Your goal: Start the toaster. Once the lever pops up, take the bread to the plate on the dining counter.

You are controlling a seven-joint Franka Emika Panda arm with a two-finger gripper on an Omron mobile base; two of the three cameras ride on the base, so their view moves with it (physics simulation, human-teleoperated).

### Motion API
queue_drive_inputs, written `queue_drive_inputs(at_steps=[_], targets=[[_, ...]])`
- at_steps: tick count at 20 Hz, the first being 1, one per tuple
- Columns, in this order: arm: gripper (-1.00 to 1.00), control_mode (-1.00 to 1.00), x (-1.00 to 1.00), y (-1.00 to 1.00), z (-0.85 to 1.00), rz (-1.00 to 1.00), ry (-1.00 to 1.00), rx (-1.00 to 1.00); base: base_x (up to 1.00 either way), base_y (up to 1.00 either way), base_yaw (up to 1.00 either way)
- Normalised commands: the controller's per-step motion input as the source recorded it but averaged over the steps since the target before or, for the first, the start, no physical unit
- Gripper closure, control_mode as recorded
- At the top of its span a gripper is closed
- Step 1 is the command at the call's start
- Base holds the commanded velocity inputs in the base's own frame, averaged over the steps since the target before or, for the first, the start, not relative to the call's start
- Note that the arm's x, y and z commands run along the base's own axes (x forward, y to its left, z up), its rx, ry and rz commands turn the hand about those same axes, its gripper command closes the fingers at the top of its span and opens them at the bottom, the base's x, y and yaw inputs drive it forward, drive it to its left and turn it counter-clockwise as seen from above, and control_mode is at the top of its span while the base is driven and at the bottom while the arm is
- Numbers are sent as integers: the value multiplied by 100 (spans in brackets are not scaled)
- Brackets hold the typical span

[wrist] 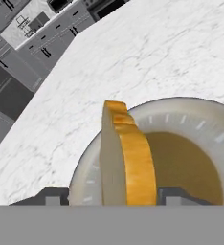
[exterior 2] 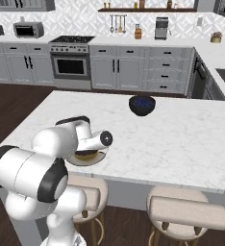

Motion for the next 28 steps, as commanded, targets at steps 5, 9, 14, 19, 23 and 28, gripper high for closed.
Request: queue_drive_inputs(at_steps=[5, 9, 14, 19, 23, 28], targets=[[-100, -100, 0, -26, 0, -1, 0, 0, 0, 0, 0], [-100, -100, 0, -32, 1, -4, 0, 0, 0, 0, 0], [-100, -100, 0, -4, 0, -11, 0, -8, 0, 0, 0], [-100, -100, 8, 5, 0, -16, 0, -19, 0, 0, 0], [-100, -100, 22, 4, 15, -17, 2, -16, 0, 0, 0], [-100, -100, 29, 1, 32, -14, 7, -10, 0, 0, 0]])
